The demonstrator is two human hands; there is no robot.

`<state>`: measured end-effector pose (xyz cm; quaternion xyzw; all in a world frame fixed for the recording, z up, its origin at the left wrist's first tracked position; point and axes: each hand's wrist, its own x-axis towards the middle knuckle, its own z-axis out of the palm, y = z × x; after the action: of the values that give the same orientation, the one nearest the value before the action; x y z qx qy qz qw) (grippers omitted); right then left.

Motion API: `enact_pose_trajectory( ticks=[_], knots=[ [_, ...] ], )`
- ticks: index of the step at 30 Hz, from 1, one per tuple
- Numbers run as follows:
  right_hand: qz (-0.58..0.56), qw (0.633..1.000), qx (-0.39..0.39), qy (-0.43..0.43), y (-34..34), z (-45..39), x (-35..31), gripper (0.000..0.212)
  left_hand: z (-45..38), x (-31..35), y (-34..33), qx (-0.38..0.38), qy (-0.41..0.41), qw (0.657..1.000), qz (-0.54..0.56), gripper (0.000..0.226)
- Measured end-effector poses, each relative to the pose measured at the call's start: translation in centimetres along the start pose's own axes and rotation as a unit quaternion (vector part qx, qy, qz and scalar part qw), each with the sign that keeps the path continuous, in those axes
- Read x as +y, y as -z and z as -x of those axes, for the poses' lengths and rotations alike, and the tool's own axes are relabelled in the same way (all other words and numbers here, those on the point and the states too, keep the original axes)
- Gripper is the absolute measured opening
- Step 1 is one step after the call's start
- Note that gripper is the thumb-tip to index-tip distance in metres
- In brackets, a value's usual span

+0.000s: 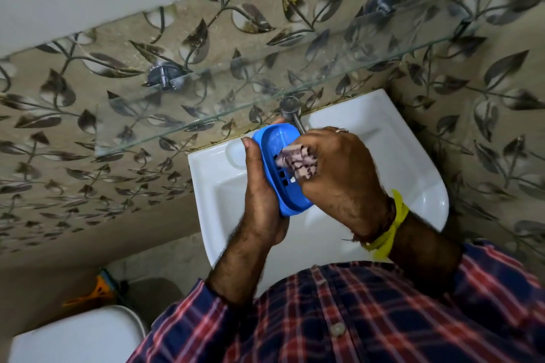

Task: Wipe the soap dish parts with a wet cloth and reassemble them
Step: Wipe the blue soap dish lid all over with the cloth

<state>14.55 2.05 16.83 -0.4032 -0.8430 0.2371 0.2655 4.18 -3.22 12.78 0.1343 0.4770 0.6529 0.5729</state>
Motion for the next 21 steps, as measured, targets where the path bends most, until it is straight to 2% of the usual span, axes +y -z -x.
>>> enact_pose_trajectory(
  ticks=[2,5,6,9,12,14,17,21],
  knots=[
    [-0.005,1.0,0.003,0.007,0.0,-0.1,-0.4,0.019,-0.2,0.0,0.1,-0.007,-0.002,1.0,-0.008,0.078],
    [0.001,0.998,-0.044,0.048,-0.3,0.8,-0.7,0.017,-0.7,0.7,0.6,0.004,-0.026,1.0,-0.001,0.084],
    [0.006,0.999,-0.038,0.038,-0.4,1.0,-0.5,0.016,-0.6,0.8,0.6,0.003,-0.031,1.0,-0.003,0.084],
    [-0.015,0.999,0.048,-0.007,-0.8,0.3,0.1,0.017,0.0,0.1,-0.2,0.02,-0.025,0.999,-0.011,0.074],
    [-0.016,0.999,0.037,0.036,-0.9,0.0,-0.4,0.027,0.2,0.0,-0.4,0.013,-0.012,1.0,0.003,0.073],
    [-0.01,0.998,0.052,0.034,-0.8,0.3,-0.6,0.022,0.3,0.3,-0.3,0.01,-0.011,1.0,0.012,0.073],
    [-0.002,0.991,0.134,-0.001,-0.9,-0.7,-0.5,0.012,0.5,-0.5,-0.6,0.016,-0.017,1.0,-0.006,0.073],
    [0.01,0.993,0.099,0.066,-1.2,0.1,-1.2,0.01,0.2,-0.3,-0.5,0.002,-0.028,0.999,0.034,0.068]
  ],
)
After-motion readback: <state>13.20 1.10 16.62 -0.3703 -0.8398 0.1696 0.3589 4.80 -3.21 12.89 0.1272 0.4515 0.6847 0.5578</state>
